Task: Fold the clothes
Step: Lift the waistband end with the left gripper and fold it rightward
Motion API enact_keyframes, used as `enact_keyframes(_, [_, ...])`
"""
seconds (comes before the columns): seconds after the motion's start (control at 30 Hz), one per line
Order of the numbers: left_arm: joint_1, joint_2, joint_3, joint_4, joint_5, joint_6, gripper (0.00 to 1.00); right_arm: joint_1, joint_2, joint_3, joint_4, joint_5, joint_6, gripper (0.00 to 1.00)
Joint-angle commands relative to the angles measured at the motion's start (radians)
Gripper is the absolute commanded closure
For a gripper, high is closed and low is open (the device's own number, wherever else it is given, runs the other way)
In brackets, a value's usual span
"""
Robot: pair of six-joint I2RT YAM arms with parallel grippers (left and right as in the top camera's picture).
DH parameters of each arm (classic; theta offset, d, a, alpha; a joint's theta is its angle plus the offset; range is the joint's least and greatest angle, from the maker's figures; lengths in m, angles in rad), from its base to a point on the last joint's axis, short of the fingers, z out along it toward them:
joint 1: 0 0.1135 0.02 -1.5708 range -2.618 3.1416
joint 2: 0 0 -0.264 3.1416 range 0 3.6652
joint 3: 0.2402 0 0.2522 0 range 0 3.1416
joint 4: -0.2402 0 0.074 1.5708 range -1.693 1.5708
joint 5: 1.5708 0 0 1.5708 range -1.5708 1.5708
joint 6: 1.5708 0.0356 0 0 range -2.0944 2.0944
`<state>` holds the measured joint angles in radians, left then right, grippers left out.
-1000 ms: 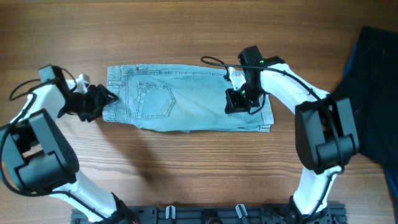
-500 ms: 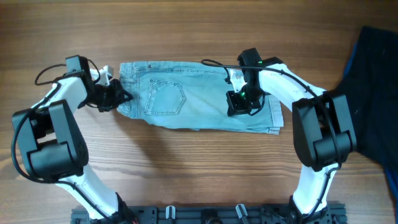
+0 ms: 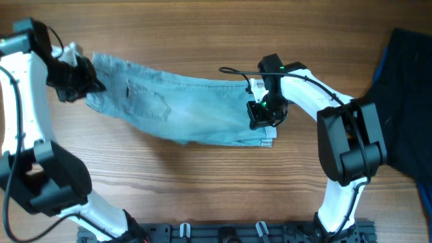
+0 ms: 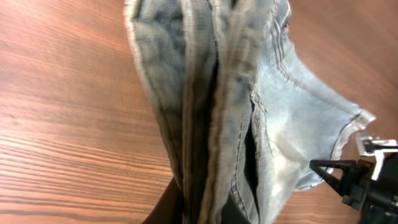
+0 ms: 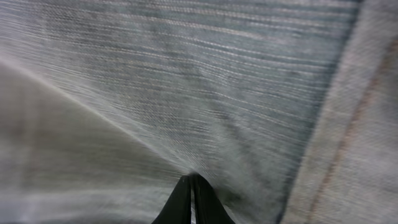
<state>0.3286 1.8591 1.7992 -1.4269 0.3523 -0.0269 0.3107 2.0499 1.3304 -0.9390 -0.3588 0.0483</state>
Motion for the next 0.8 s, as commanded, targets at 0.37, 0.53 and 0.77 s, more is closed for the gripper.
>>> enact_keyframes(0.37, [-0.283, -0.026, 0.211, -0.086, -0.309, -0.016, 0.96, -0.040, -0.106, 0.000, -0.028, 0.039, 0.005, 0.96])
enact_keyframes(0.53, [-0.419, -0.026, 0.211, -0.086, -0.278, -0.047, 0.96, -0.171, -0.126, 0.039, -0.027, 0.037, 0.087, 0.94])
enact_keyframes(0.77, [-0.715, -0.014, 0.207, -0.027, -0.241, -0.207, 0.96, -0.347, -0.126, 0.039, -0.043, 0.037, 0.152, 0.88])
